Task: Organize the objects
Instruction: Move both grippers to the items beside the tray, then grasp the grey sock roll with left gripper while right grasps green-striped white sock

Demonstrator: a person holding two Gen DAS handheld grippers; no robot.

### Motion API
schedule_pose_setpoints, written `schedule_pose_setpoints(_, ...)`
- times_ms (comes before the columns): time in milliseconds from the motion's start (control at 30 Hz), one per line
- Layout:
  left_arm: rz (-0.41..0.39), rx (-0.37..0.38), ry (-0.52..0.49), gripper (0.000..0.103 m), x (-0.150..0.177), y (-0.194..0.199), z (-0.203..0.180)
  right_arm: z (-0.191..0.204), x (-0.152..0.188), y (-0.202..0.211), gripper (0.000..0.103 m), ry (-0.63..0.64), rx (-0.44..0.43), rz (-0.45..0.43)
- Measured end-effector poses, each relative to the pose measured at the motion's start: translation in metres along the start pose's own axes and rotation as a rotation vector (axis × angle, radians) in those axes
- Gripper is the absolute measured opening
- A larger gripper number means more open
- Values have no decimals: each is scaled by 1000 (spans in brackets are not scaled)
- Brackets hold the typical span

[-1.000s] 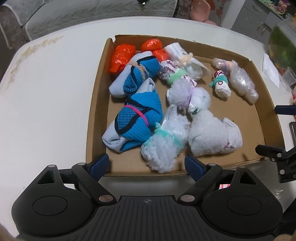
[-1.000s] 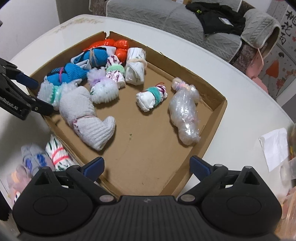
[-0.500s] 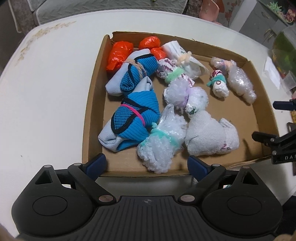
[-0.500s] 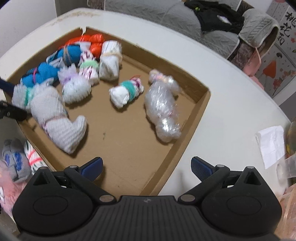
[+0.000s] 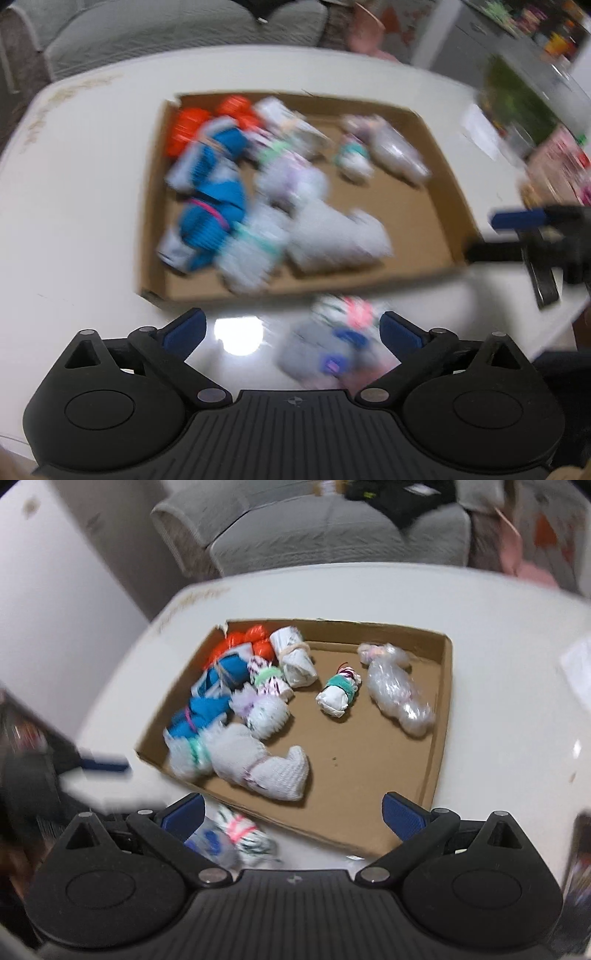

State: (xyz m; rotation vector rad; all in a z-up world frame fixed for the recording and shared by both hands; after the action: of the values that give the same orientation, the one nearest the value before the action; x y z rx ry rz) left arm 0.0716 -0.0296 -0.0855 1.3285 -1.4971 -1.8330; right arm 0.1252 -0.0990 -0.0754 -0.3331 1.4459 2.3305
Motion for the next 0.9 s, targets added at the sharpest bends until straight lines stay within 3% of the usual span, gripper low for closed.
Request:
schedule_pose_setpoints(100,34,20,-55,101,6,-17,-22,-7,0,0,102,-75,-12,-5)
schedule_pose_setpoints(333,107,22,-77,99,12,-52,-30,-8,10,-21,102,-89,12,63)
schedule_pose_setpoints(433,111,20,-76,95,12,-58,-28,-5,14,-25,102,-92,5,85)
schedule_pose_setpoints(467,116,32,-73,87,12,-60,-27,-4,14,-25,102,-90,5,87)
schedule_pose_setpoints(533,122,26,-73,76,15,-62,-24,-2,15,-27,102,-97,0,95)
schedule_pose_setpoints(667,115,35,-62,72,19,-59,-17,1,16,-32,102,-93,8,107)
schedule_pose_setpoints(900,103,-24,-47,70,21,-42,3,13,20,-44,102,-105,7,133)
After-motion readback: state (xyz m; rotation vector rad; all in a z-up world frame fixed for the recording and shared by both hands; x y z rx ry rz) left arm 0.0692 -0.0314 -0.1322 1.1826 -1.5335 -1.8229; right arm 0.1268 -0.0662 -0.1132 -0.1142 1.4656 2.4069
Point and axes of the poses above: each gripper's, at about its wrist camera, not at the fingertips, and y roughly against the way its jaws point, z to its left, x to its underside, the point moved 7 cm from there along -y, roughly the way its jaws point, and after that the axes turned 10 degrees about -y, right-handed, at the moved point
